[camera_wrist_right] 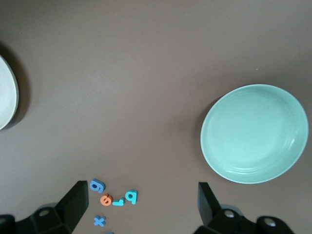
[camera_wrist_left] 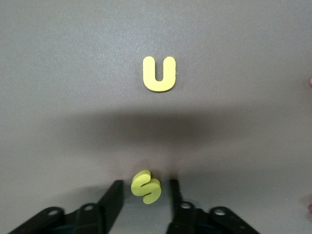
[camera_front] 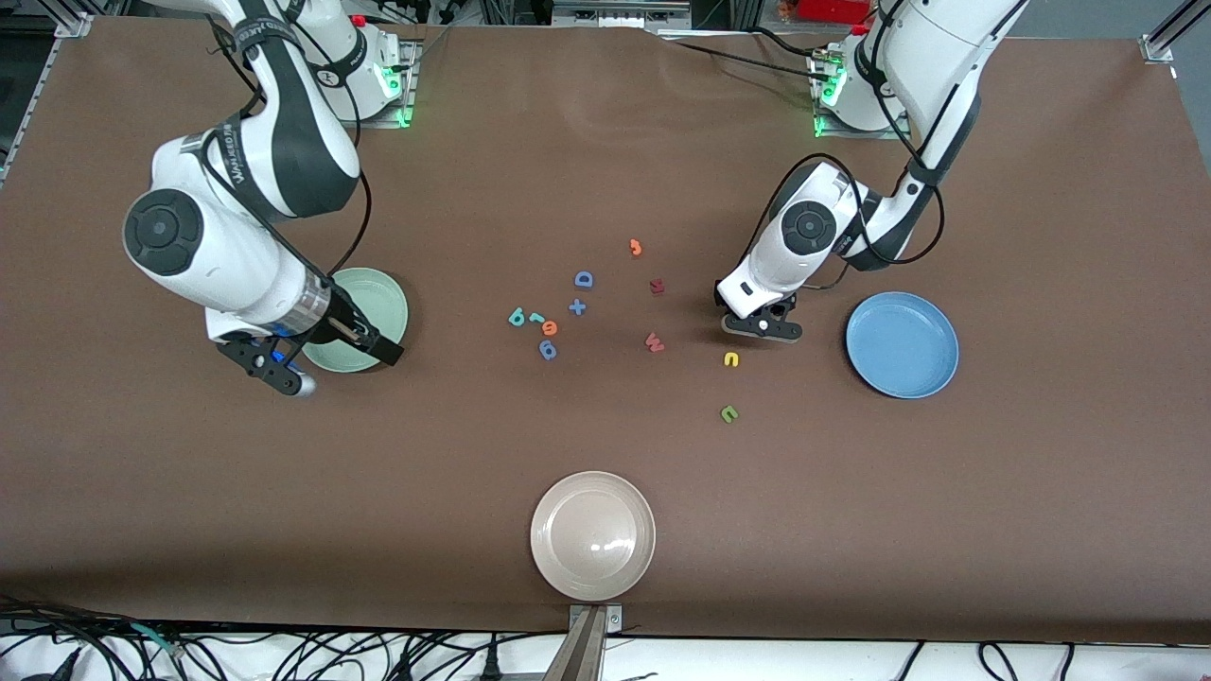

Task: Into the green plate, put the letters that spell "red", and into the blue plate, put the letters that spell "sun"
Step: 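Grasp the yellow S with the left gripper while the right gripper advances, then place the S on the blue plate while the right gripper reaches letters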

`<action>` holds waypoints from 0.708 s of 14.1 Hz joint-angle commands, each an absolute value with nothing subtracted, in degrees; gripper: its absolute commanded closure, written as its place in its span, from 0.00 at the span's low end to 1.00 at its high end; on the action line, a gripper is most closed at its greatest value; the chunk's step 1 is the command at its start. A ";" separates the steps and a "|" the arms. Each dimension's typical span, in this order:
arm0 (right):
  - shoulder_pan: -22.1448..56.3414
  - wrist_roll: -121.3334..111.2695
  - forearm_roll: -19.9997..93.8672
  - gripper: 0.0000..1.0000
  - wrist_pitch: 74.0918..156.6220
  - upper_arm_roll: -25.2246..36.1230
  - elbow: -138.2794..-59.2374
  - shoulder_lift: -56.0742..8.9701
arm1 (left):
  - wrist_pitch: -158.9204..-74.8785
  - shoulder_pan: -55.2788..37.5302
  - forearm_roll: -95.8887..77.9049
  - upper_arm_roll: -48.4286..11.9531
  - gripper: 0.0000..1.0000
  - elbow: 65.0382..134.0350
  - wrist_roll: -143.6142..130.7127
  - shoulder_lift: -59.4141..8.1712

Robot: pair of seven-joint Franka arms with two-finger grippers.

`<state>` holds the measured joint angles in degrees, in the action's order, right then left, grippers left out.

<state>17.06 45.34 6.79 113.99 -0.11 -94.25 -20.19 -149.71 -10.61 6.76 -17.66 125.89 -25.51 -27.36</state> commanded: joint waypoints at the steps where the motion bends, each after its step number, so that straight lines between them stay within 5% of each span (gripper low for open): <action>1: 19.15 49.64 7.65 0.01 117.50 -0.09 -95.62 -21.26 | -150.03 -10.90 8.70 -17.75 0.88 125.60 -27.33 -27.51; 5: 23.38 55.37 7.65 0.01 119.27 -0.09 -95.97 -23.99 | -144.17 -10.20 8.70 -17.58 0.91 124.20 -26.63 -23.48; 10: 26.36 55.72 7.73 0.01 122.86 -0.09 -102.38 -24.08 | -120.88 -6.70 8.79 -17.14 0.90 110.85 -18.14 -21.62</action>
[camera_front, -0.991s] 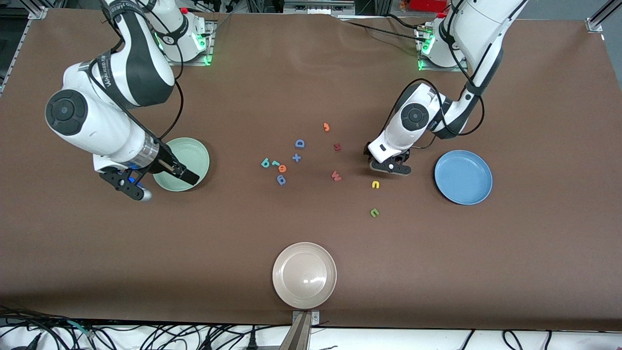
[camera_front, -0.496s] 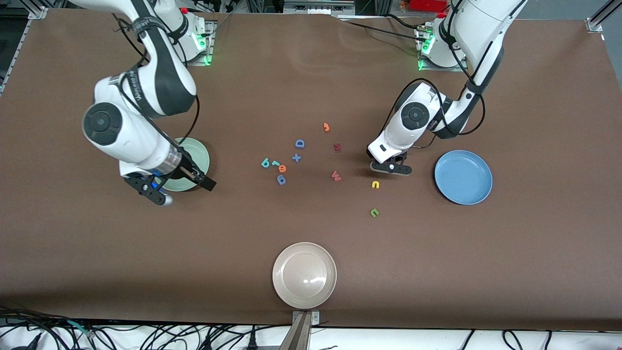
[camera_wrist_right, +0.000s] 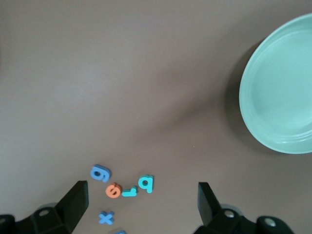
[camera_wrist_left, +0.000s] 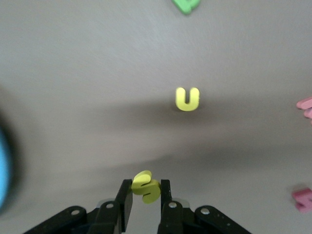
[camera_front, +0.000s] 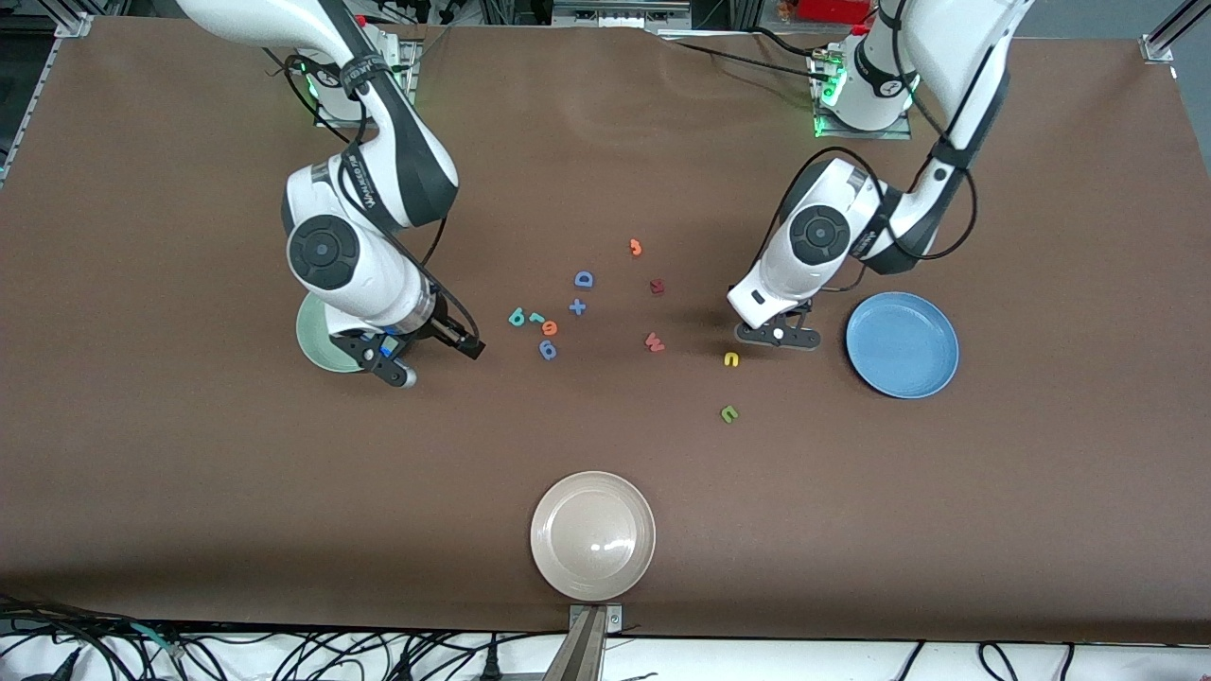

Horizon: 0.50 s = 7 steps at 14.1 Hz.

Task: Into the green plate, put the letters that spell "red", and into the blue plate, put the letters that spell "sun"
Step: 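Place the S on the blue plate while the right gripper reaches letters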

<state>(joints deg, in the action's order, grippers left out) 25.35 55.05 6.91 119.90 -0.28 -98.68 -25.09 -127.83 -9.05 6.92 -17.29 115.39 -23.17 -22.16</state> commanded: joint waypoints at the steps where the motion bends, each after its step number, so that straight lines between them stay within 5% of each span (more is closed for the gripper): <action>1: 26.72 56.94 7.73 0.01 124.52 -0.17 -103.96 -24.08 | -119.37 -4.07 8.79 -17.31 0.90 109.44 -13.93 -21.62; 7: 31.10 63.27 7.73 0.01 131.29 -0.53 -106.61 -27.15 | -119.88 9.66 8.79 -17.40 0.81 109.25 10.09 -23.28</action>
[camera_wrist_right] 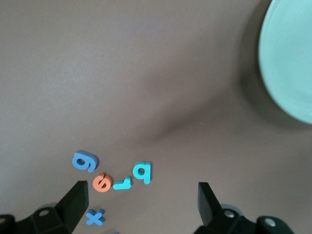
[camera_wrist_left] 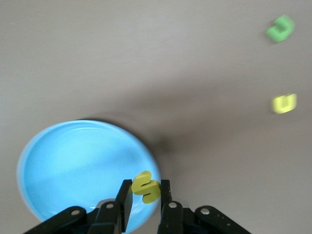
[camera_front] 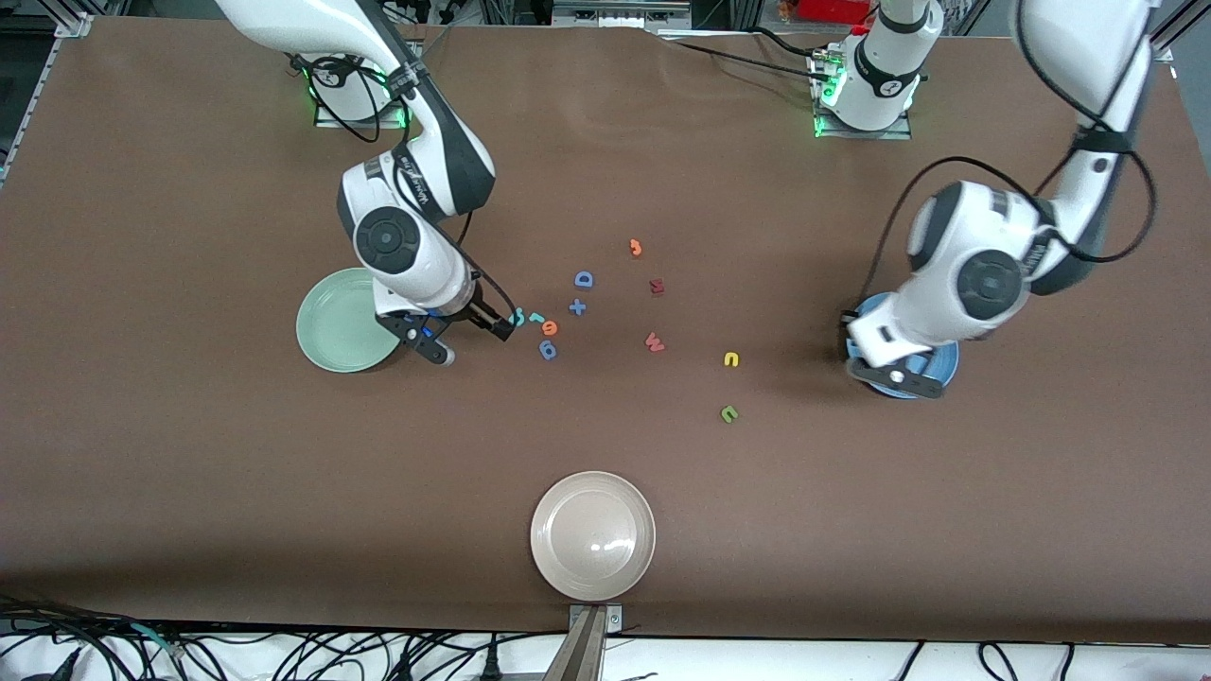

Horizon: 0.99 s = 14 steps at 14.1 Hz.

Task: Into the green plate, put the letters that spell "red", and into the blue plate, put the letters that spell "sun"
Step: 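Place the S on the blue plate while the right gripper reaches letters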

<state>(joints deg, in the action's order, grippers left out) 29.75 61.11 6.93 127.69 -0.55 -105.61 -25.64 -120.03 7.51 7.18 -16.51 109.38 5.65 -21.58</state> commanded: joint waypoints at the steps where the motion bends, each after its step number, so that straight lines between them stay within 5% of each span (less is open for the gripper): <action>1: 31.46 63.72 7.73 0.01 133.66 -0.53 -107.31 -28.20 | -120.40 10.19 8.79 -17.40 0.80 109.51 10.46 -23.81; 3: 31.46 63.81 7.73 0.01 138.84 -0.53 -109.41 -29.44 | -120.59 10.46 8.79 -17.32 0.55 109.95 10.46 -24.26; 4: 31.46 63.81 7.73 0.01 140.09 -0.53 -110.21 -29.70 | -120.59 11.16 8.79 -17.31 0.10 110.04 10.46 -24.43; 5: 31.46 63.81 7.73 0.01 140.10 -0.53 -110.56 -29.79 | -120.59 11.60 8.79 -17.40 0.00 109.95 10.55 -24.43; 14: 32.70 68.82 7.73 0.01 142.73 -2.20 -112.15 -31.81 | -123.91 8.89 4.93 -23.38 0.00 109.16 6.69 -24.69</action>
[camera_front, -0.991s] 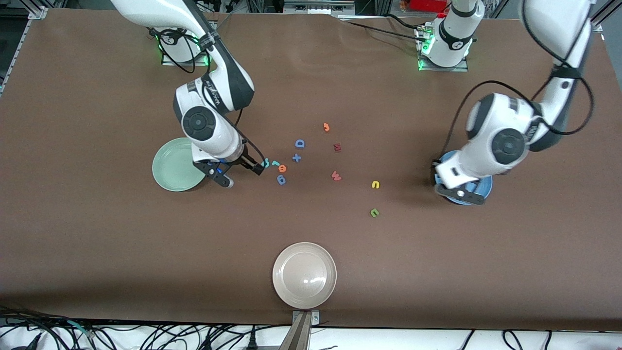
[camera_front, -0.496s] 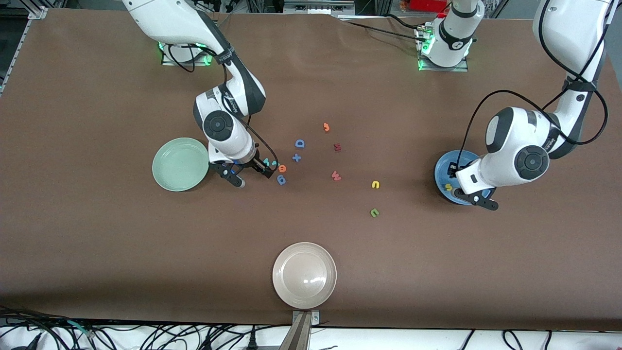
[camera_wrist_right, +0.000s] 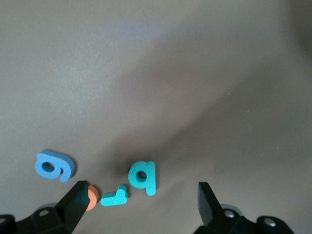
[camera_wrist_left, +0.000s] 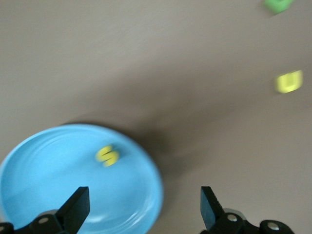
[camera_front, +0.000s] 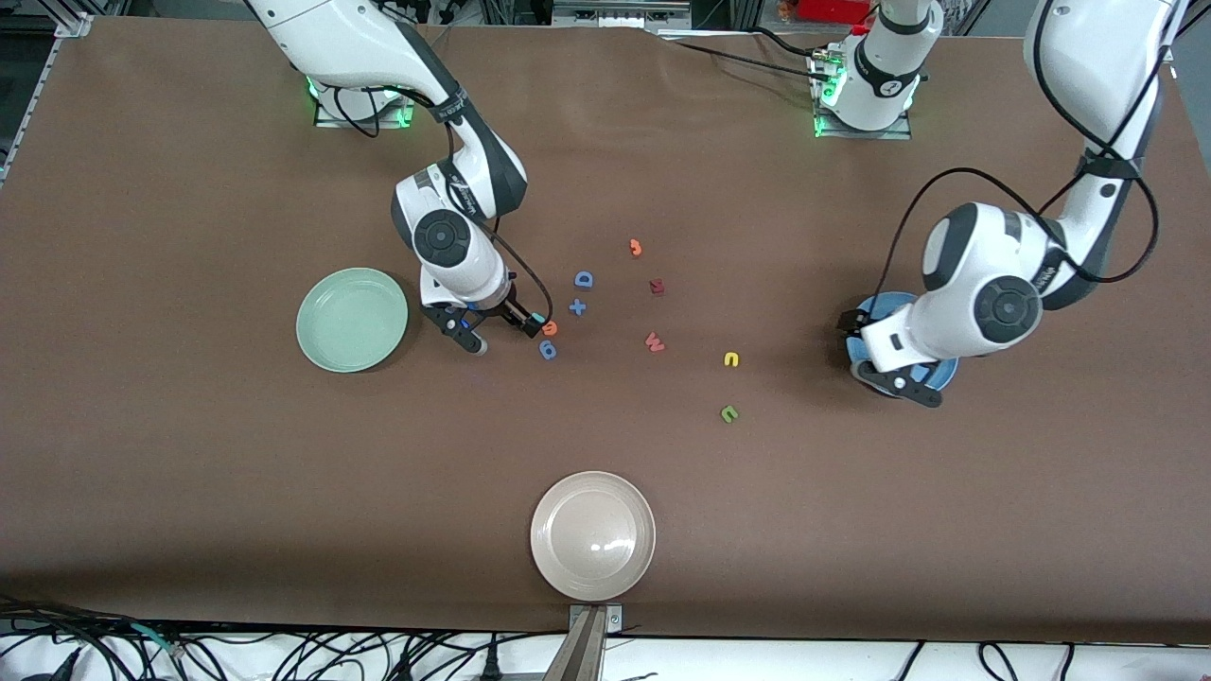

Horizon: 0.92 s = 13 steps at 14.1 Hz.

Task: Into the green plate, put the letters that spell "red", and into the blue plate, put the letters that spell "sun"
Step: 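Grasp the yellow U with the left gripper while the right grasps teal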

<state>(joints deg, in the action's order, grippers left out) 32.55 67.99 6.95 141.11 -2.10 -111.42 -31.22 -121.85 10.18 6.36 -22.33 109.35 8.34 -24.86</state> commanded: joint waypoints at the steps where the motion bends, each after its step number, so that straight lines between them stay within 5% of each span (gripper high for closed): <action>1: 32.70 68.82 7.73 0.01 142.73 -2.20 -112.15 -31.99 | -125.67 7.31 4.75 -23.38 0.00 109.16 5.98 -25.57; 6: 32.70 68.82 7.65 0.03 144.66 -2.11 -112.15 -33.05 | -135.33 -1.04 5.53 -23.12 0.00 109.07 -7.36 -30.49; 13: 32.70 68.82 7.65 0.19 144.84 -2.11 -112.41 -33.05 | -140.98 -3.07 7.20 -22.85 0.00 105.91 -13.08 -38.31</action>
<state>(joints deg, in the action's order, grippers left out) 32.57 68.35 6.95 143.73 -2.03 -111.67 -33.32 -140.87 -1.44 5.93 -22.90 107.83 -10.02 -36.75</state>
